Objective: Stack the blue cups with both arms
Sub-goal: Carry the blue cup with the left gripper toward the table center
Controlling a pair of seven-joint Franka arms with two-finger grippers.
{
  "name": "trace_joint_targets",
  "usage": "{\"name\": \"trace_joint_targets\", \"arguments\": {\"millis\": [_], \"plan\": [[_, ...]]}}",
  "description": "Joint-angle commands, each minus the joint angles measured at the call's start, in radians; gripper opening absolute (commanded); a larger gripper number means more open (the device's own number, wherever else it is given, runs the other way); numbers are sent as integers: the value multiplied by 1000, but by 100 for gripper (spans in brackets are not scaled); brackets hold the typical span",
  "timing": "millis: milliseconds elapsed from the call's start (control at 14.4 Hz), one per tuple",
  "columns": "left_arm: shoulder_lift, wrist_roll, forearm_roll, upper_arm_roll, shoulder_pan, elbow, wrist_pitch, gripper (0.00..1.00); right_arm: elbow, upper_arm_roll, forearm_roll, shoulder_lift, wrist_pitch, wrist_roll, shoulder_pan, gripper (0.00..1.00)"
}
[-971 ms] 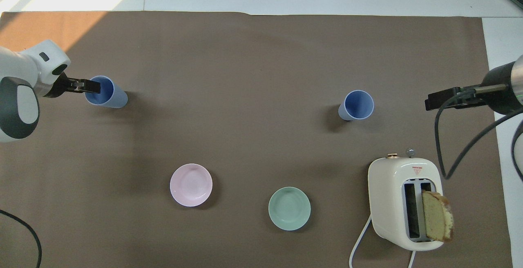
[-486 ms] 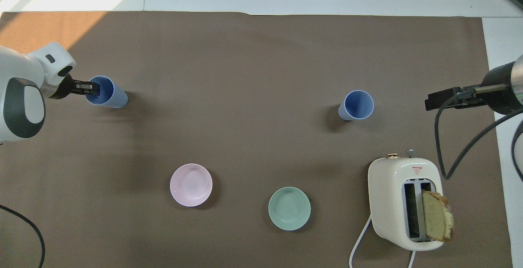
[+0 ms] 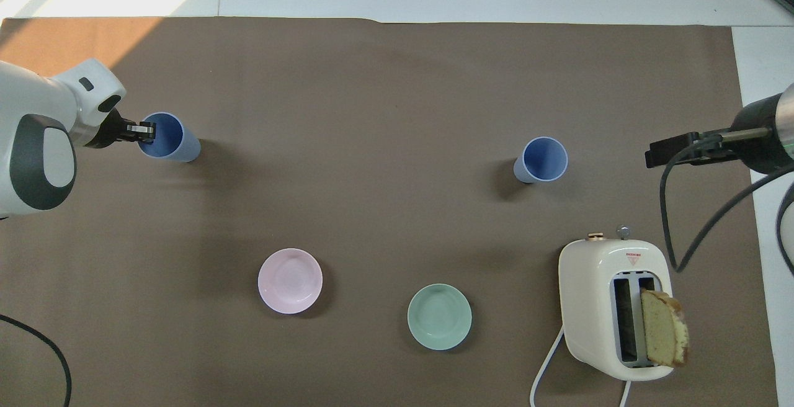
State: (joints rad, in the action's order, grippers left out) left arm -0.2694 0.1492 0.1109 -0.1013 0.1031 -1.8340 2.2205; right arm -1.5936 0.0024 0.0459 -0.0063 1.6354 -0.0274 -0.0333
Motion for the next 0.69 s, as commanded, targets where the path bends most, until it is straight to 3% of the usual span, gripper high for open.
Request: {"name": "trace_joint_targets", "arguments": {"millis": [0, 208, 624], "plan": [[32, -170, -2, -15, 107, -1, -19, 0, 4, 5, -8, -4, -11, 20, 6, 100], [33, -400, -2, -12, 220, -5, -7, 0, 6, 5, -6, -4, -11, 20, 6, 100], [30, -621, 0, -11, 440, -18, 13, 0, 4, 4, -8, -4, -9, 20, 6, 100]]}}
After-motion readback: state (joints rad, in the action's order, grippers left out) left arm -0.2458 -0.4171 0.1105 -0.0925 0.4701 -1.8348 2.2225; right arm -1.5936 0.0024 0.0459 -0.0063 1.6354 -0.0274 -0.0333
